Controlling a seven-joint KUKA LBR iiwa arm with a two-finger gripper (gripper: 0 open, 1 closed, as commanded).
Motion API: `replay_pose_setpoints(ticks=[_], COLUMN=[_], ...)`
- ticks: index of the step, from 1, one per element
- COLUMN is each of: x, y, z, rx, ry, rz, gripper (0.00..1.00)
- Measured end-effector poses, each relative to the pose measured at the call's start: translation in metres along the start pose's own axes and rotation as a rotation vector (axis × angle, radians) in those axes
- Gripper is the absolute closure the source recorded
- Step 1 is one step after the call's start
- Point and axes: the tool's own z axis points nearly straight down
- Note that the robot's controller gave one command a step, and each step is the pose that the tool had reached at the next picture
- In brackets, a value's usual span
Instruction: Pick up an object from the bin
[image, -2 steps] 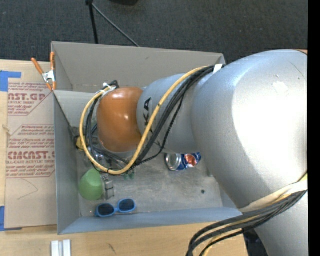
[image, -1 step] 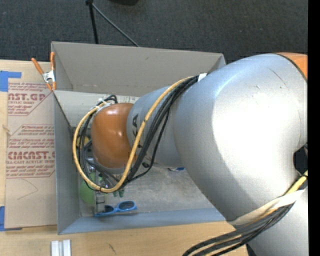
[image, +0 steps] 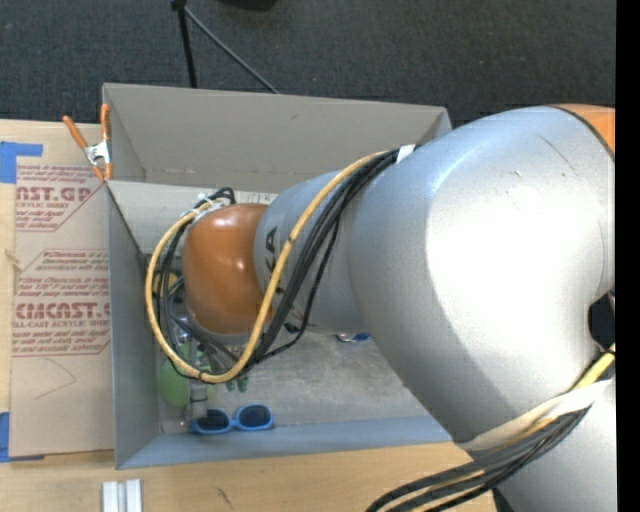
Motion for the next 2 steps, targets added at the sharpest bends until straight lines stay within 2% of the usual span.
replay_pose_setpoints(ticks=[1,2], x=[0.010,-0.003], y=[-0.011,-0.018], z=[-0.118,-0.275], rx=[0.001,0.001], ry=[-0.003,-0.007], rz=[-0.015,-0.010], gripper=[1.00,1.00])
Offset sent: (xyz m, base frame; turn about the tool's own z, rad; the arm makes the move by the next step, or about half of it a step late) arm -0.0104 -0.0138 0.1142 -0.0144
